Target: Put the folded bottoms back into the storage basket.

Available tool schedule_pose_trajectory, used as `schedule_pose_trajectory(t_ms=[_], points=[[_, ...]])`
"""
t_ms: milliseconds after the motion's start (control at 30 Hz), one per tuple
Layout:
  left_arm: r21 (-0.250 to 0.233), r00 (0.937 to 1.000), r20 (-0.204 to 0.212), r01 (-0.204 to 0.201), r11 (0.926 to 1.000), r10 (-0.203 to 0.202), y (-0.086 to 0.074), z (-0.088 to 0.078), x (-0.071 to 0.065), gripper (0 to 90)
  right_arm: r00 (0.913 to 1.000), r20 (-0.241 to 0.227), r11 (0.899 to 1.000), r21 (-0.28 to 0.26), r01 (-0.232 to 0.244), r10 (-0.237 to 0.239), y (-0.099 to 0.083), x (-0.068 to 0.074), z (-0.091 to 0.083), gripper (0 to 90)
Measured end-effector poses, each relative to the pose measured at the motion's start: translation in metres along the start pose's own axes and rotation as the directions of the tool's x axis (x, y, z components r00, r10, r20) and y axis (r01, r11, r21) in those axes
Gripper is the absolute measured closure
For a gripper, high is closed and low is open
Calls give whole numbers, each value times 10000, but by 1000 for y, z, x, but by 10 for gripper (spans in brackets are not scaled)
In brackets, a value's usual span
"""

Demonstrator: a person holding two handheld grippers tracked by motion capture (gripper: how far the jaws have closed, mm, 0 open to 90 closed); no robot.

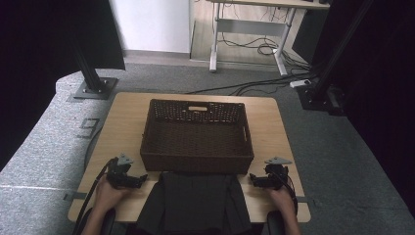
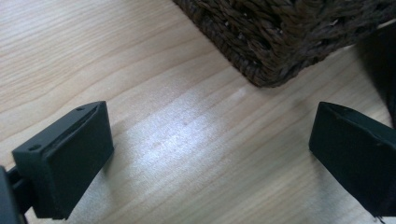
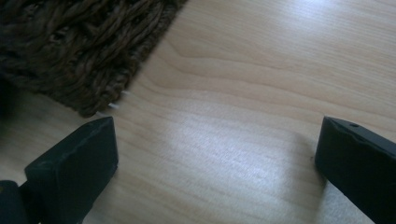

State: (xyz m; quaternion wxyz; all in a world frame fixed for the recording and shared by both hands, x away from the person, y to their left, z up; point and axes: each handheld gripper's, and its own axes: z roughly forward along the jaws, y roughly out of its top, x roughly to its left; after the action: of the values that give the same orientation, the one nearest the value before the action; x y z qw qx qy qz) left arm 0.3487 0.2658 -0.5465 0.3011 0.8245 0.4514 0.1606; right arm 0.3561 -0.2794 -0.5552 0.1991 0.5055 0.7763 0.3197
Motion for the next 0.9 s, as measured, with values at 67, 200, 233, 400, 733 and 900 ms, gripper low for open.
schedule_pose_trajectory(t_ms=[67, 200, 233, 400, 733, 900], points=[[110, 10000, 61, -43, 9999, 42, 1, -1, -2, 5, 9999, -104, 10000, 96, 20, -19, 0, 2, -3, 10], [104, 9996, 153, -233, 9997, 231, 4, -3, -9, 14, 9992, -400, 9999, 111, 79, -74, -1, 8, -10, 10], [35, 9995, 223, -223, 9997, 222, 5, -5, -10, 14, 9989, -461, 9999, 87, 130, -126, -1, 10, -13, 10], [-399, 9958, 919, 40, 9992, -3, 7, -17, -20, 20, 9959, -889, 9999, 1, 139, -139, 0, 21, -23, 0], [-789, 9873, 1495, -424, 9960, 539, 14, -33, -54, 38, 9817, -1900, 9999, 3, 114, -112, 0, 52, -41, 0], [-906, 9799, 1914, -402, 9951, 570, 15, -36, -68, 37, 9713, -2370, 9996, 120, 238, -203, 0, 65, -47, 0]])
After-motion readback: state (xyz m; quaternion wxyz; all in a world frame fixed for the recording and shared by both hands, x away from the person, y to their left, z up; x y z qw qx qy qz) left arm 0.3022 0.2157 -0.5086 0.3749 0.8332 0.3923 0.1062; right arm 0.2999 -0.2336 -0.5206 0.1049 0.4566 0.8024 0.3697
